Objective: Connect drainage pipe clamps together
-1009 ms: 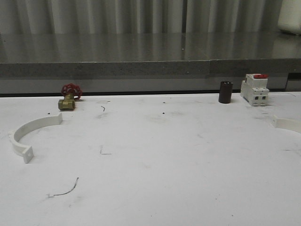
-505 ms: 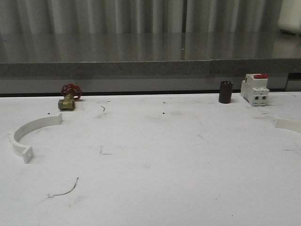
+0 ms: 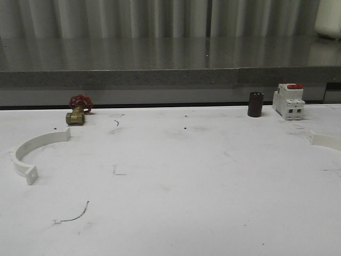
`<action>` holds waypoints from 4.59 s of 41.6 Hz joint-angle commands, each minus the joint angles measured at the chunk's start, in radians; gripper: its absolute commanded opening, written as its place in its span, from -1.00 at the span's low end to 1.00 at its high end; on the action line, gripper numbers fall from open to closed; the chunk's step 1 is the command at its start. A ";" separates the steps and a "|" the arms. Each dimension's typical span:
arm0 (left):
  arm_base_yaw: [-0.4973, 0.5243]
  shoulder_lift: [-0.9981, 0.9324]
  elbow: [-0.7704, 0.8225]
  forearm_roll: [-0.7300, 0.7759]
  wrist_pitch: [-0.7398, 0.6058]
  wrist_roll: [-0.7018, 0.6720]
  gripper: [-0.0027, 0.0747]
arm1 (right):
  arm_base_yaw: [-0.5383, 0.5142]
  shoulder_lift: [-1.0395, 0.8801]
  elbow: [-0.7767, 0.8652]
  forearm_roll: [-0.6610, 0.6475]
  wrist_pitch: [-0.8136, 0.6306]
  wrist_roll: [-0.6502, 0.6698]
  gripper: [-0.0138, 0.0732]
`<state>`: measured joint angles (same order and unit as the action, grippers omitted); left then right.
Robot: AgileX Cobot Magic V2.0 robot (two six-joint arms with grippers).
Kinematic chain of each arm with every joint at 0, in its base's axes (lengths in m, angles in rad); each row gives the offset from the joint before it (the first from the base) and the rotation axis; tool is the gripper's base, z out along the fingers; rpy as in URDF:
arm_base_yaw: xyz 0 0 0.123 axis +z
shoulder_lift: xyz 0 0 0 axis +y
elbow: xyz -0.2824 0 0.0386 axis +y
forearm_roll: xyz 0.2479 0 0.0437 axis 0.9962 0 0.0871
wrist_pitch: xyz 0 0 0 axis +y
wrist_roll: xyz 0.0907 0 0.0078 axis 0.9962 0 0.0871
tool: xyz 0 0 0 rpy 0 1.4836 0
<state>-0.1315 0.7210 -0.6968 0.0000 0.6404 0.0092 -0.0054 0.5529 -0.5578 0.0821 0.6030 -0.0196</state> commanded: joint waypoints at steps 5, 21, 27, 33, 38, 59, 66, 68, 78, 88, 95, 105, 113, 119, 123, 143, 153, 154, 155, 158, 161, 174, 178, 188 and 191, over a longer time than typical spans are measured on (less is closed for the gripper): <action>-0.062 0.226 -0.145 0.008 -0.005 -0.003 0.26 | -0.007 0.009 -0.026 -0.008 -0.069 -0.009 0.23; -0.016 0.725 -0.409 0.027 0.101 -0.009 0.26 | -0.007 0.009 -0.026 -0.008 -0.069 -0.009 0.23; 0.006 0.875 -0.477 -0.018 0.097 -0.009 0.26 | -0.007 0.009 -0.026 -0.008 -0.069 -0.009 0.23; 0.006 0.981 -0.519 -0.047 0.086 -0.009 0.26 | -0.007 0.009 -0.026 -0.008 -0.069 -0.009 0.23; 0.006 1.049 -0.538 -0.055 0.047 -0.009 0.26 | -0.007 0.009 -0.026 -0.008 -0.069 -0.009 0.23; 0.006 1.162 -0.562 -0.055 0.009 -0.009 -0.02 | -0.007 0.009 -0.026 -0.008 -0.069 -0.009 0.23; 0.006 1.162 -0.562 -0.055 0.005 -0.009 -0.41 | -0.007 0.009 -0.026 -0.008 -0.069 -0.009 0.23; 0.006 1.162 -0.562 -0.055 -0.003 -0.009 -0.50 | -0.007 0.009 -0.026 -0.008 -0.069 -0.009 0.23; 0.006 1.162 -0.562 -0.055 -0.033 -0.009 -0.81 | -0.007 0.009 -0.026 -0.008 -0.069 -0.009 0.23; -0.032 1.158 -0.586 -0.135 0.017 -0.009 -0.91 | -0.007 0.009 -0.026 -0.008 -0.069 -0.009 0.23; -0.150 1.158 -0.655 -0.106 0.052 -0.123 -0.90 | -0.007 0.009 -0.026 -0.008 -0.069 -0.009 0.23; -0.335 1.197 -0.786 -0.041 0.066 -0.364 -0.90 | -0.007 0.009 -0.026 -0.008 -0.069 -0.009 0.23; -0.440 1.301 -0.932 -0.018 0.146 -0.489 -0.90 | -0.007 0.009 -0.026 -0.008 -0.069 -0.009 0.23; -0.507 1.372 -1.030 0.033 0.187 -0.624 -0.90 | -0.007 0.009 -0.026 -0.008 -0.069 -0.009 0.23; -0.536 1.400 -1.072 0.084 0.196 -0.716 -0.90 | -0.007 0.009 -0.026 -0.008 -0.069 -0.009 0.23; -0.547 1.441 -1.119 0.084 0.256 -0.737 -0.90 | -0.007 0.009 -0.026 -0.008 -0.069 -0.009 0.23; -0.547 1.441 -1.119 0.084 0.280 -0.737 -0.61 | -0.007 0.009 -0.026 -0.008 -0.069 -0.009 0.23; -0.547 1.441 -1.119 0.084 0.280 -0.737 -0.57 | -0.007 0.009 -0.026 -0.008 -0.069 -0.009 0.23; -0.547 1.441 -1.119 0.084 0.280 -0.737 -0.54 | -0.007 0.009 -0.026 -0.008 -0.069 -0.009 0.23; -0.547 1.441 -1.119 0.084 0.276 -0.737 -0.45 | -0.007 0.009 -0.026 -0.008 -0.069 -0.009 0.23; -0.547 1.441 -1.119 0.084 0.276 -0.737 -0.39 | -0.007 0.009 -0.026 -0.008 -0.069 -0.009 0.23; -0.547 1.441 -1.119 0.081 0.274 -0.737 -0.25 | -0.007 0.009 -0.026 -0.008 -0.069 -0.009 0.23; -0.547 1.441 -1.119 0.081 0.272 -0.730 -0.19 | -0.007 0.009 -0.026 -0.008 -0.069 -0.009 0.23; -0.547 1.369 -1.119 0.065 0.294 -0.525 -0.20 | -0.007 0.009 -0.026 -0.008 -0.069 -0.009 0.23; -0.547 1.324 -1.119 0.065 0.306 -0.407 -0.20 | -0.007 0.009 -0.026 -0.008 -0.069 -0.009 0.23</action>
<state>-0.6723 2.1708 -1.7869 0.0715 0.9484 -0.5145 -0.0054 0.5529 -0.5578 0.0821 0.6030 -0.0214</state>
